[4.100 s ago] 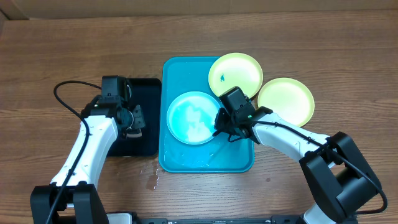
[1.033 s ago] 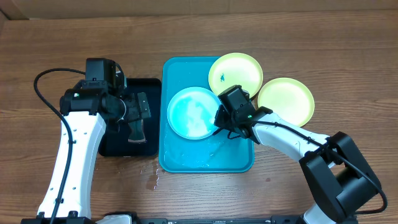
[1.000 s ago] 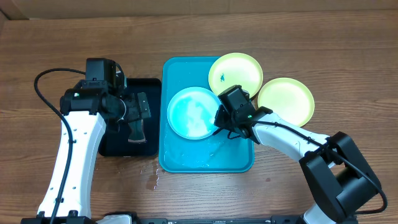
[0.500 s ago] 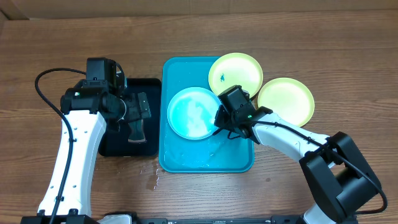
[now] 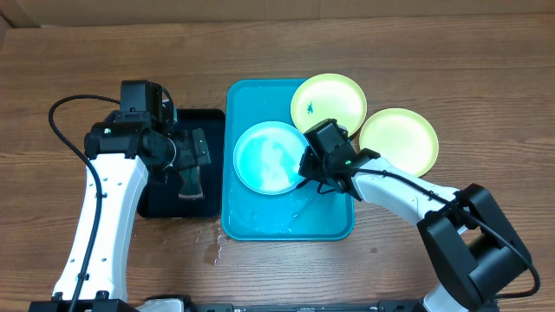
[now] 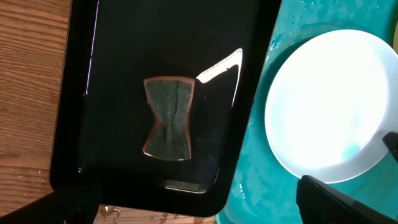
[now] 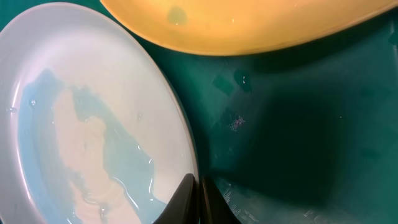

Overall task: Clean dirty plates on tray and stack at the side
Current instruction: 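Release the sponge on the black tray and hold the left gripper above it, then lift the light-blue plate by its rim with the right gripper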

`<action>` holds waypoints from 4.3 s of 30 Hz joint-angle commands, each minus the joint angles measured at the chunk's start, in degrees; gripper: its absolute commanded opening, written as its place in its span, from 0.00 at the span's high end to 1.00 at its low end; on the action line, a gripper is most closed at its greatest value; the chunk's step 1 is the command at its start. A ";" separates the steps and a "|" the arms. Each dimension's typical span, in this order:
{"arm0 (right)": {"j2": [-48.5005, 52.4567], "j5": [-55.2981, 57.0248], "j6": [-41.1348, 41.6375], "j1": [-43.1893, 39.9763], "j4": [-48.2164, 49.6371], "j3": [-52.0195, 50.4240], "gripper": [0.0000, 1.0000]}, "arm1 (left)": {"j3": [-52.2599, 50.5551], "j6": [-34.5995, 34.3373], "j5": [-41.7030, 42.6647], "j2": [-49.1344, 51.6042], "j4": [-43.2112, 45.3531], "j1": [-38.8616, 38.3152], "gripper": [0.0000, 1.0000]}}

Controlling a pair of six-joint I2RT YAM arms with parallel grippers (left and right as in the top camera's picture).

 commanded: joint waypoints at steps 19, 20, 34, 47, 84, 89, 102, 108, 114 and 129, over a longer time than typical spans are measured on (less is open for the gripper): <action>1.64 -1.51 -0.26 -0.02 1.11 -0.24 0.96 | 0.68 -0.13 -0.61 0.28 0.07 0.07 0.00; 1.64 -1.51 -0.26 -0.02 1.09 -0.24 0.96 | 0.68 -0.13 -0.61 0.28 0.07 0.07 0.00; 1.64 -1.49 -0.26 -0.02 1.09 -0.24 0.96 | 0.68 -0.13 -0.61 0.28 0.07 0.07 0.00; 1.66 -0.22 -0.26 -0.02 1.22 -0.24 0.96 | 0.68 -0.13 -0.61 0.28 0.07 0.07 0.00; -12.17 -2.38 -0.02 -0.11 -15.56 12.79 0.96 | 0.68 -0.13 -0.61 0.28 0.07 0.07 0.00; -12.17 -2.40 0.52 -0.11 -17.14 16.02 0.96 | 0.68 -0.13 -0.61 0.28 0.07 0.07 0.00; -10.91 4.20 2.38 4.70 -14.43 16.61 0.96 | 0.68 -0.13 -0.61 0.28 0.07 0.07 0.00; -7.13 9.40 2.36 8.90 -9.99 16.61 0.96 | 0.68 -0.13 -0.61 0.28 0.07 0.07 0.00; -3.93 12.41 2.12 12.09 -6.58 16.61 0.96 | 0.68 -0.13 -0.61 0.28 0.07 0.07 0.00; -3.74 13.97 1.90 13.03 -5.16 16.61 0.96 | 1.29 -1.11 1.79 0.13 1.73 0.50 0.00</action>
